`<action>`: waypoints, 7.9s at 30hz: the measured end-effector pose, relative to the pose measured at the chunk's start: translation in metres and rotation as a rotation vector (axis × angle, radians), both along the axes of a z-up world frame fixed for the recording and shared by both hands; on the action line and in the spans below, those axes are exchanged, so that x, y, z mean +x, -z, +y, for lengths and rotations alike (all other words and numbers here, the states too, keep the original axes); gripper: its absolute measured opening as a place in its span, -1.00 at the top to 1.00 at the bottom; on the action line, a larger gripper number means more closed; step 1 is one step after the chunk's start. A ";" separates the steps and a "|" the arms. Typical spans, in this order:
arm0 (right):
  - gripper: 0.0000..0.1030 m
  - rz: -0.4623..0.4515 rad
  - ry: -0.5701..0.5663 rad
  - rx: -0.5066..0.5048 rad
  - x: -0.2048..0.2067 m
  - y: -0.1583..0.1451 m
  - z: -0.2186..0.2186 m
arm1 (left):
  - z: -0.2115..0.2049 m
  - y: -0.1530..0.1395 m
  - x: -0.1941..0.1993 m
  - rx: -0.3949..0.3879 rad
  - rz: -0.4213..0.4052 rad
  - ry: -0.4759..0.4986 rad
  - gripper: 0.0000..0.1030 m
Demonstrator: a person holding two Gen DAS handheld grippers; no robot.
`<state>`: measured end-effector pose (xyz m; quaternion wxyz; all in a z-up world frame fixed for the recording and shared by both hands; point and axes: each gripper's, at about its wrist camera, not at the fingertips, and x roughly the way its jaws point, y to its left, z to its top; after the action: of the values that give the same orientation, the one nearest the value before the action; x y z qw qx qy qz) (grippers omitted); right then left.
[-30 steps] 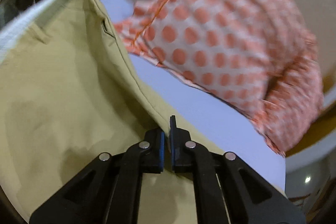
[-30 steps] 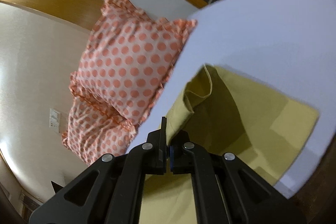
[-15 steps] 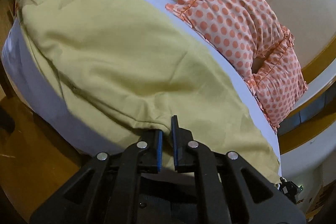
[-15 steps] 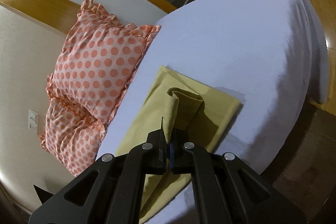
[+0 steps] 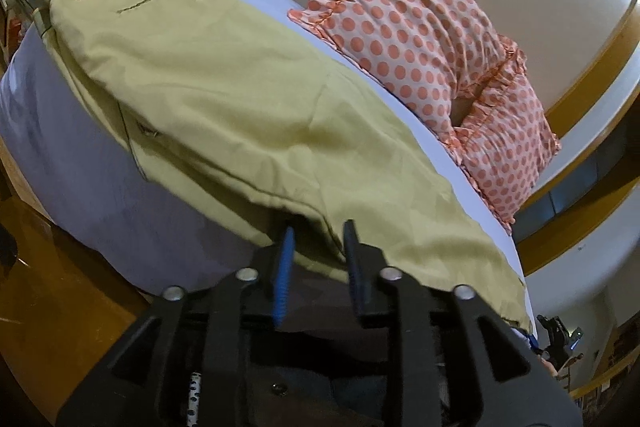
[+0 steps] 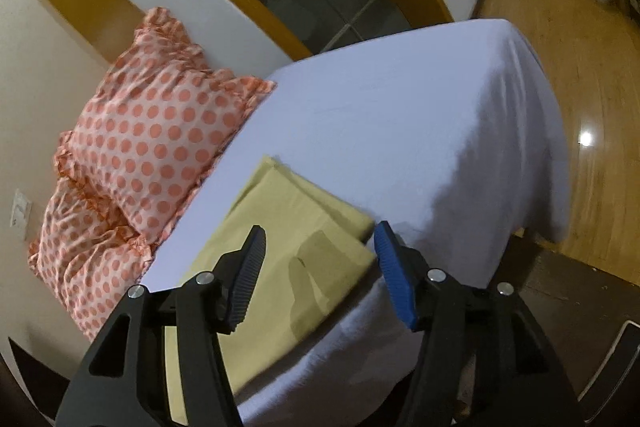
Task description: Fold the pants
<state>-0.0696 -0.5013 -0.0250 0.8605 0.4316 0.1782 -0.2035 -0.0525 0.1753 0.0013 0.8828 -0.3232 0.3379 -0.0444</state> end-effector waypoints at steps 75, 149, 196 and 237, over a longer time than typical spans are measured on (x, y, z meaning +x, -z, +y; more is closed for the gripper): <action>-0.93 -0.114 -0.877 -0.330 0.133 -0.057 0.280 | 0.029 -0.142 0.090 0.441 -0.113 -0.225 0.81; 0.18 0.175 -0.830 -0.217 0.318 -0.069 0.192 | -0.117 -0.068 0.303 0.494 0.071 0.363 0.49; -0.97 0.373 -0.796 -0.648 0.145 -0.028 0.335 | -0.144 -0.022 0.125 0.661 0.058 0.323 -0.97; -0.97 0.378 -0.795 -0.647 0.146 -0.029 0.334 | -0.145 -0.022 0.125 0.660 0.058 0.321 -0.97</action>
<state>0.0761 -0.1672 0.0037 0.9130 0.0000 0.4076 0.0188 0.0726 0.0302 0.0236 0.9114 0.0350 0.4054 -0.0619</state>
